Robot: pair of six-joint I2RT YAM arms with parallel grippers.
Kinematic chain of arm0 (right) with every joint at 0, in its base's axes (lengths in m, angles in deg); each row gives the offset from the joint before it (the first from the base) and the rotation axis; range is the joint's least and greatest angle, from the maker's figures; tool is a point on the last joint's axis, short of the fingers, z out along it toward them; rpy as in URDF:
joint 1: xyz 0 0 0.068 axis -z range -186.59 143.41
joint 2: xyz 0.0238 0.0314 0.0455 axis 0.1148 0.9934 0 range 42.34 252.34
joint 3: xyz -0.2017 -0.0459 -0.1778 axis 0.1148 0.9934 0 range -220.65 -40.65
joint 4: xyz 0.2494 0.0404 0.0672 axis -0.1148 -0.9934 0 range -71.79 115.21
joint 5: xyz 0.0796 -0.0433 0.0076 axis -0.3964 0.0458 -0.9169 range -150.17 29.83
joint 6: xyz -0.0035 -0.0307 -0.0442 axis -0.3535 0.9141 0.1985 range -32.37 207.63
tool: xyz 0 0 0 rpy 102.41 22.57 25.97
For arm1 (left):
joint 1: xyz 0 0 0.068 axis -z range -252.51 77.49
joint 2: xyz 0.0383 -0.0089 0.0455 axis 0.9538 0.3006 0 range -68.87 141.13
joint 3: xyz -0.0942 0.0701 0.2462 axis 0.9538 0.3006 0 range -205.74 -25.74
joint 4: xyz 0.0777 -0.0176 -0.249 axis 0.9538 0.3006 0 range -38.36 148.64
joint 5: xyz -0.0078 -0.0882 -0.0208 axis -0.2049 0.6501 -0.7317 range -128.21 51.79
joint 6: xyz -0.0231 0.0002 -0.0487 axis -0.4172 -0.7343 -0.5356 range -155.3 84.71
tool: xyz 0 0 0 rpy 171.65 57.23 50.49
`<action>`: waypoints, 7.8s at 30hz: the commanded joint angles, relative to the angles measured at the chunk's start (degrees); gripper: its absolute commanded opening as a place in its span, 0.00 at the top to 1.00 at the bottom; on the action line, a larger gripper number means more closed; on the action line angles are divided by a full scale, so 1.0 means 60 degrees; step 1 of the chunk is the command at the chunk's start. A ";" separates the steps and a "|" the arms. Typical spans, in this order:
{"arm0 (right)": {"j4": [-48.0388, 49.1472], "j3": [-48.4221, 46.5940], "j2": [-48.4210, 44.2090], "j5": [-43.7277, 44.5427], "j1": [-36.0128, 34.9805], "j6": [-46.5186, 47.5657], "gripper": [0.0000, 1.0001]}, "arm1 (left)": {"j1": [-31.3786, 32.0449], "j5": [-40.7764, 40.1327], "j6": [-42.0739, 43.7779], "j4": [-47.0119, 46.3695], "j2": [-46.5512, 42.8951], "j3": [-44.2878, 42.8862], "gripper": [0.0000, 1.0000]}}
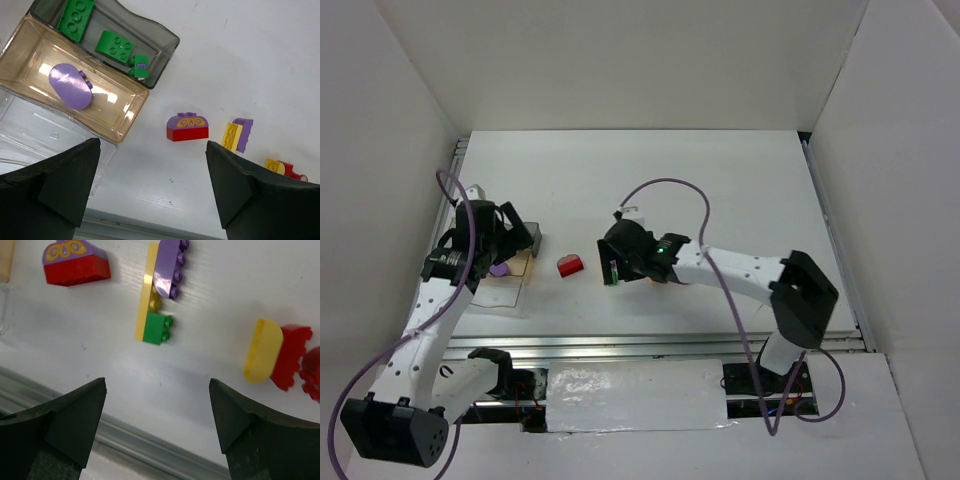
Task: Sort the legos into containers by color
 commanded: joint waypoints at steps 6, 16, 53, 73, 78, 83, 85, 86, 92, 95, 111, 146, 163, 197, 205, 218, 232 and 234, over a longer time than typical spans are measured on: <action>-0.0127 -0.2529 0.3071 0.1127 -0.0253 0.0127 0.17 | 0.0025 -0.0023 0.1186 0.0515 -0.0967 -0.0100 0.00; 0.0004 -0.2840 0.4450 0.1024 -0.0223 0.0332 0.49 | 0.0010 0.0064 0.1288 0.0441 -0.0982 -0.0129 0.01; 0.1704 -0.0027 -0.1747 0.1741 -0.2274 -0.0092 1.00 | 0.2149 0.7212 -0.1993 -0.5564 -0.0734 0.2302 0.19; 0.3035 0.1304 -0.3265 -0.1151 -0.1982 0.0550 0.00 | 0.2252 0.7417 -0.1204 -0.6385 -0.1494 0.2347 1.00; 0.3855 0.2666 -0.5387 -0.3600 -0.0902 0.0961 0.00 | 0.2237 0.8511 -0.0763 -0.6662 -0.1729 0.2259 1.00; 0.5652 0.3808 -0.6741 -0.6585 0.1019 0.0670 0.01 | 0.2266 1.0534 -0.0514 -0.7540 -0.1715 0.2346 1.00; 0.6154 0.3826 -0.6611 -0.7147 0.1607 0.0436 0.04 | 0.2296 1.1063 -0.0411 -0.7586 -0.1744 0.2376 1.00; 0.6461 0.3637 -0.6464 -0.7280 0.1622 0.0449 0.05 | 0.2310 1.1210 -0.0411 -0.7644 -0.1816 0.2405 1.00; 0.8157 0.2947 -0.4795 -0.7881 0.1593 -0.0179 0.13 | 0.2325 1.1592 -0.0645 -0.8186 -0.2037 0.2698 1.00; 0.8384 0.2553 -0.4121 -0.8204 0.1389 -0.0342 0.17 | 0.2325 1.1694 -0.0587 -0.8113 -0.1979 0.2669 1.00; 0.9012 0.3150 -0.4455 -0.7984 0.1489 0.0083 1.00 | 0.2339 1.1797 -0.0177 -0.7675 -0.2154 0.2464 1.00; 0.7052 -0.5894 0.5868 -0.4104 -0.0369 0.0287 1.00 | 0.1798 -0.2399 0.0628 0.1776 -0.2579 -0.4656 1.00; 0.6082 -0.7630 0.7440 -0.4000 -0.0502 0.0830 0.23 | 0.1798 -0.1753 0.1259 0.1028 -0.2945 -0.3806 1.00; 1.4990 0.3519 -0.2274 -0.9933 0.0993 -0.0663 0.14 | 0.1783 1.1446 0.1391 -0.4876 -0.2798 -0.0789 1.00; 1.5209 0.3137 -0.1951 -1.0181 0.0802 -0.1001 0.75 | 0.1783 1.1197 0.1493 -0.4804 -0.2740 -0.0715 1.00; 1.6074 0.4367 -0.1835 -1.0137 0.2003 -0.1309 1.00 | 0.1783 0.8942 0.3367 -0.2152 -0.2608 -0.1857 1.00; 0.7890 -0.3799 0.4543 -0.5002 0.1037 -0.0356 1.00 | 0.1783 -0.0765 0.0546 0.1054 -0.2726 -0.3527 1.00; 0.6848 -0.5669 0.5457 -0.4617 0.0832 -0.0400 1.00 | 0.1783 -0.1780 0.0410 0.1553 -0.2682 -0.3630 1.00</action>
